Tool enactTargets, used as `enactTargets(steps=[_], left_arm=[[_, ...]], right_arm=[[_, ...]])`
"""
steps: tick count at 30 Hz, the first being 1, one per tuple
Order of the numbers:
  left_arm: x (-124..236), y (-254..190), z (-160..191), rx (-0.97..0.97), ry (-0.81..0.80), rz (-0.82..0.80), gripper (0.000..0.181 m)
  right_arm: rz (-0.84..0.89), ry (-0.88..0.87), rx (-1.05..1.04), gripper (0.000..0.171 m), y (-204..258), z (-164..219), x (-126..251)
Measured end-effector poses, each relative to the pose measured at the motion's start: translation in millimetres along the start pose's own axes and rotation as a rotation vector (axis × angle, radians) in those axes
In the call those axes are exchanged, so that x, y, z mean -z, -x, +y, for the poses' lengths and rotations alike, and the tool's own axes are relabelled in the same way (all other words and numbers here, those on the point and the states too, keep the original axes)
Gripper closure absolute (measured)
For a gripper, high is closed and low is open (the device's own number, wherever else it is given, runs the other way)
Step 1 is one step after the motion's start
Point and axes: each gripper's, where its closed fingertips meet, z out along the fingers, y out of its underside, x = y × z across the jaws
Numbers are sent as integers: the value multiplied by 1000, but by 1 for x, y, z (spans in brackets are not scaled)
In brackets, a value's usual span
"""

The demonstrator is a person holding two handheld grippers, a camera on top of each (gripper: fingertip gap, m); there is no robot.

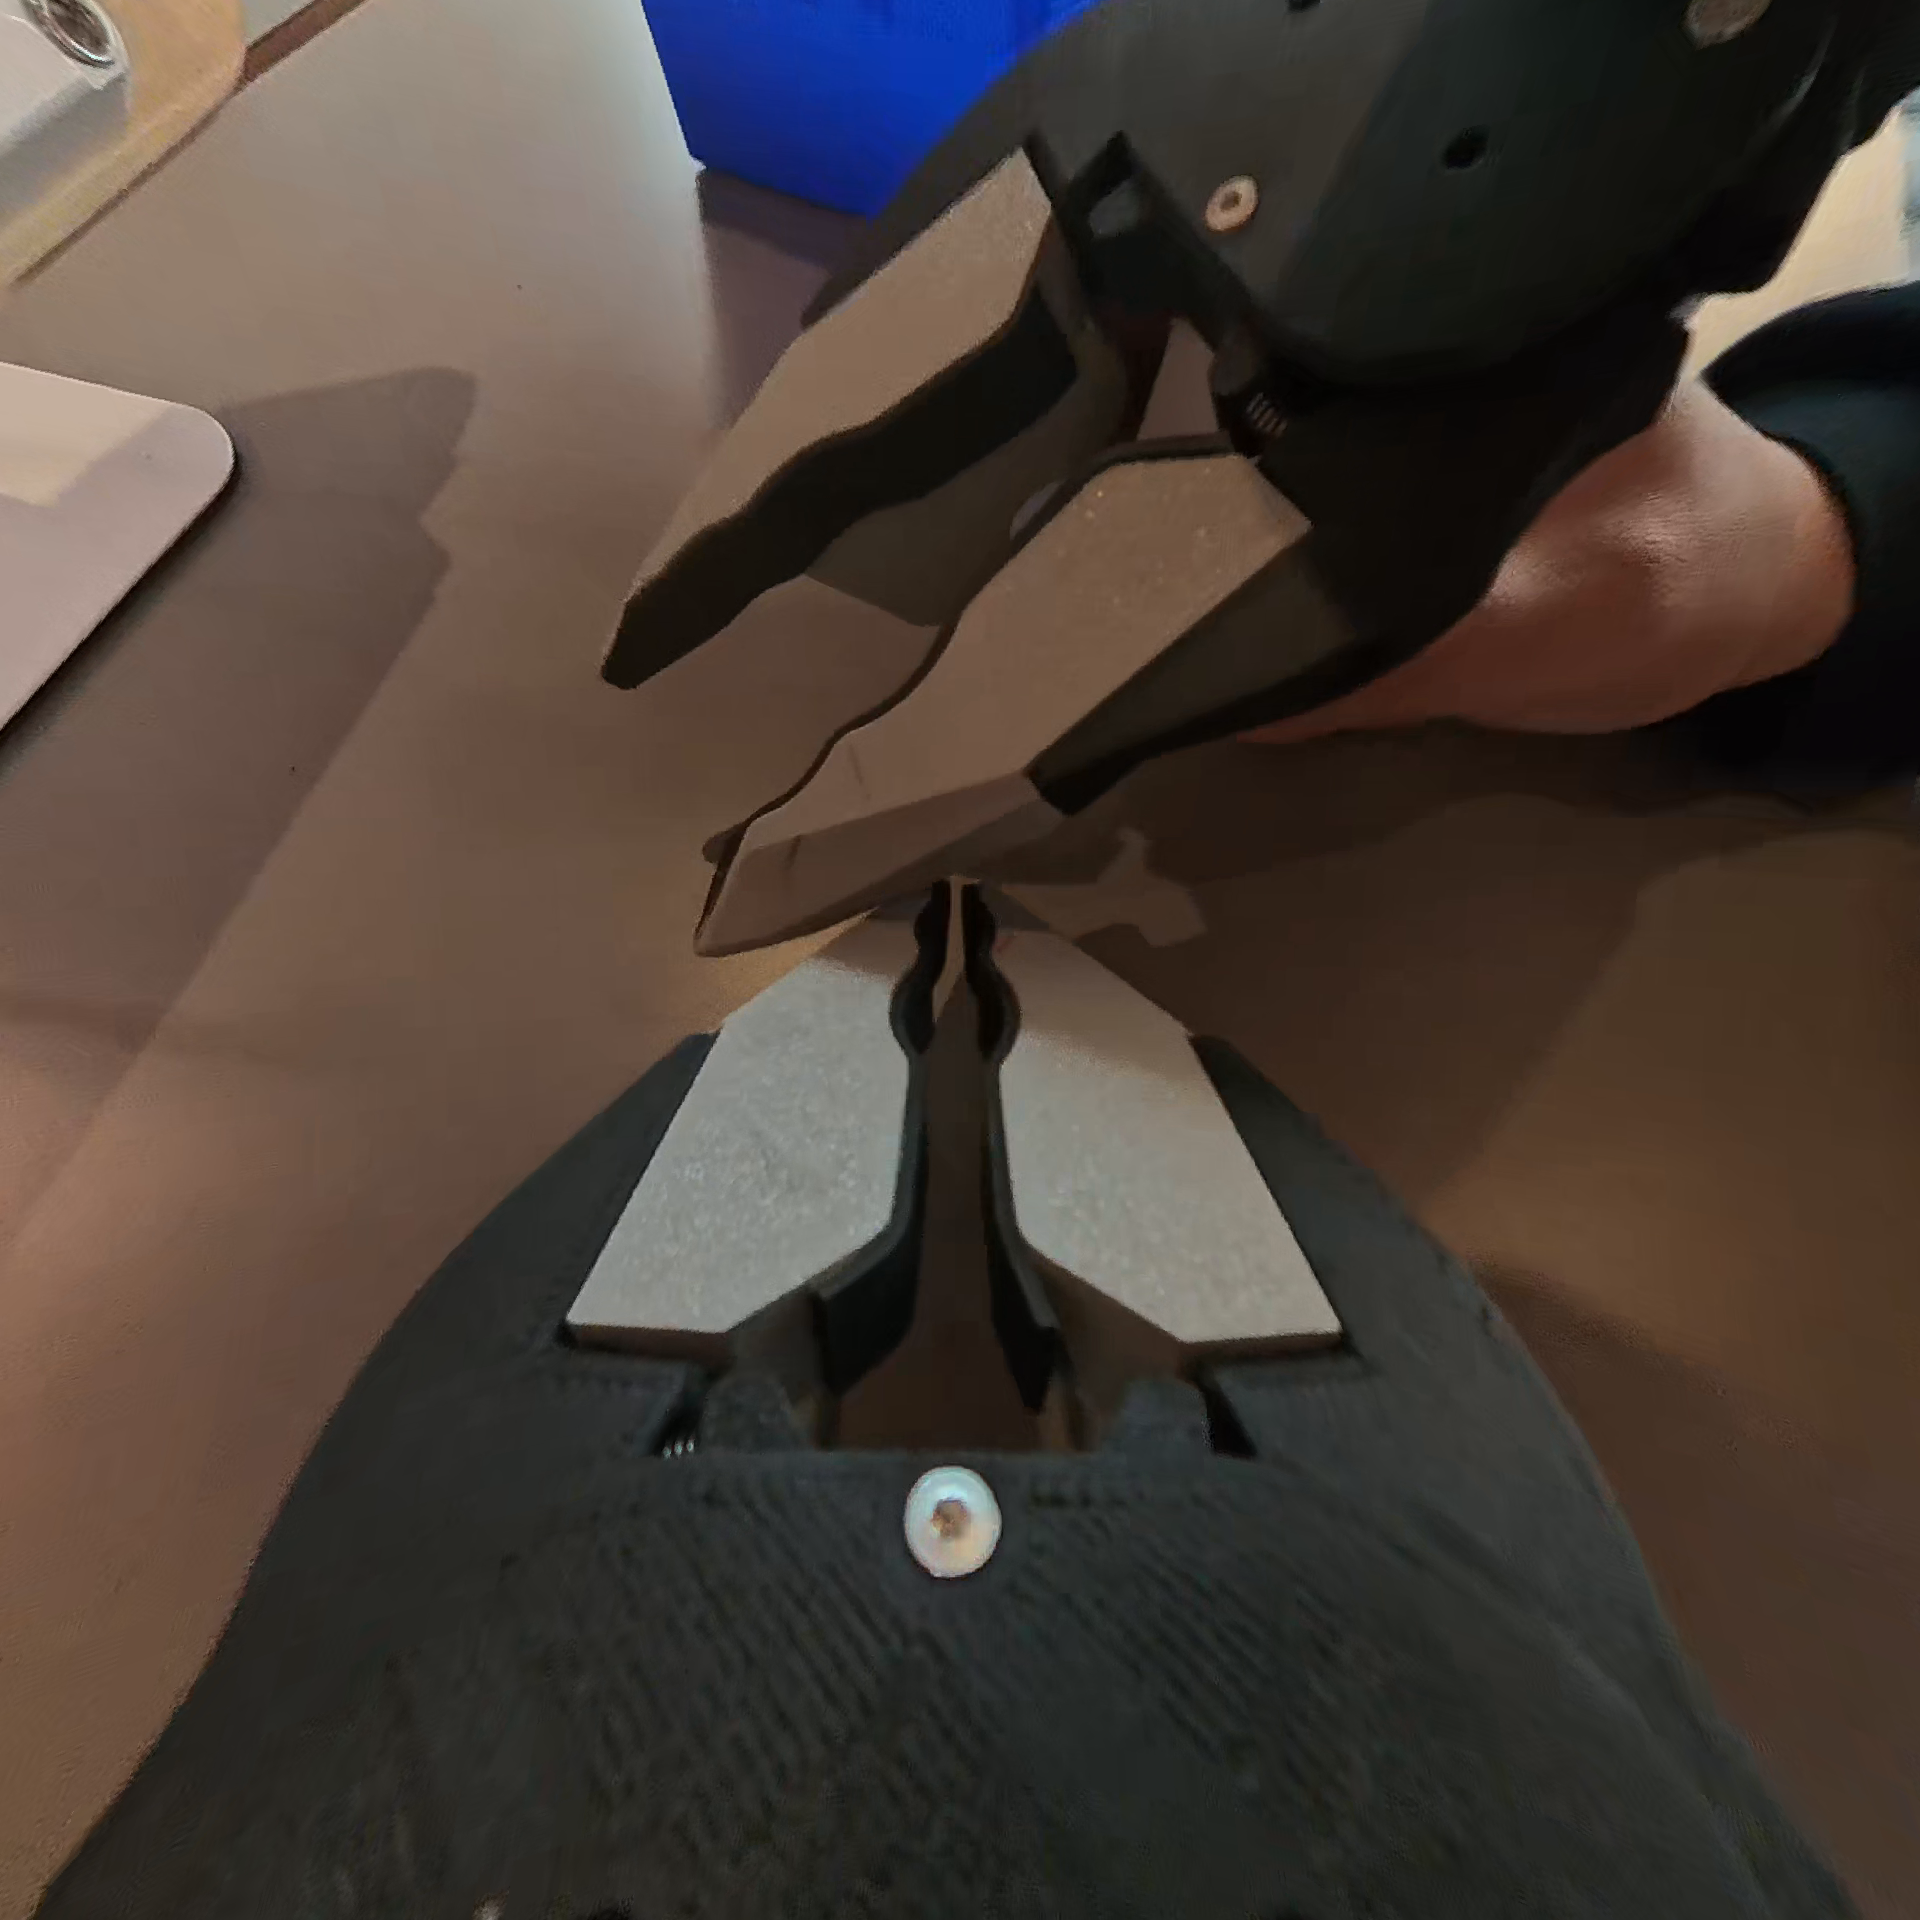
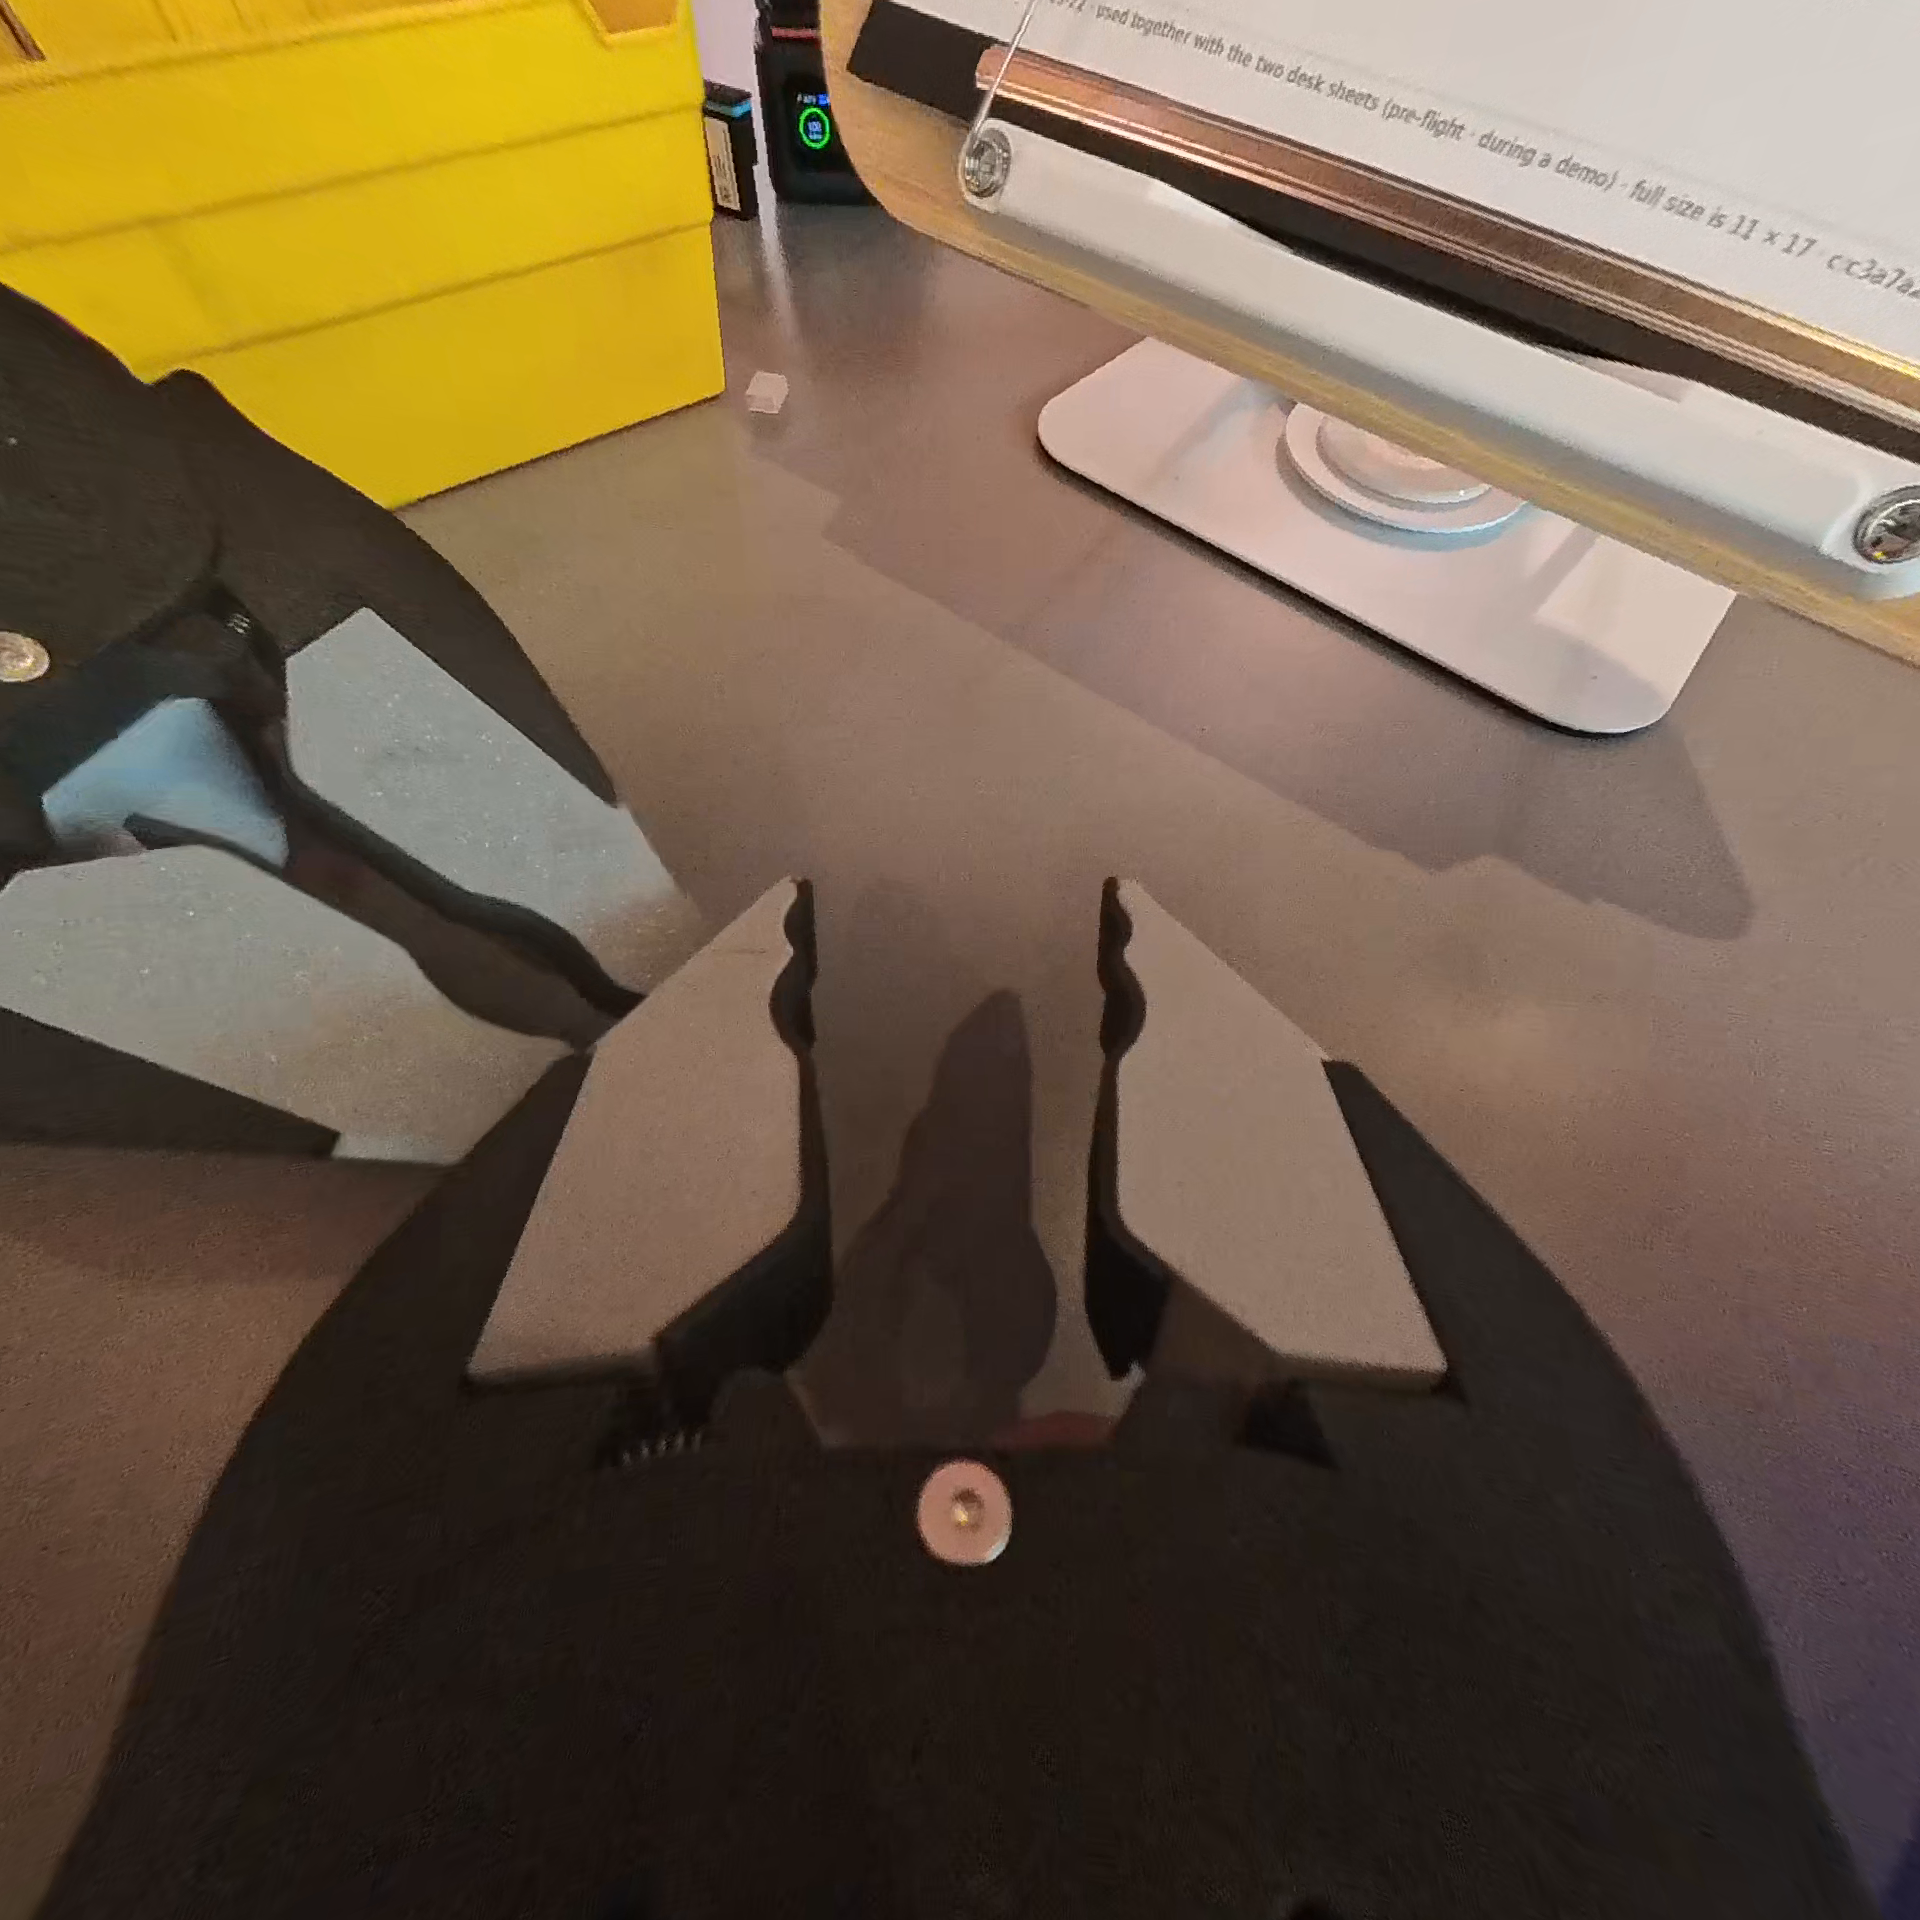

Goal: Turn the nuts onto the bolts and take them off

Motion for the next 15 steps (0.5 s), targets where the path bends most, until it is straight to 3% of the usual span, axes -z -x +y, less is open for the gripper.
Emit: enactTargets(steps=[10, 15], left_arm=[[17, 11, -7, 272, -116, 143, 155], [10, 4, -2, 207, -57, 132, 153]], right_arm=[[-273, -95, -262, 118, 21, -9, 17], [-288, -74, -230, 118, 24, -8, 14]])
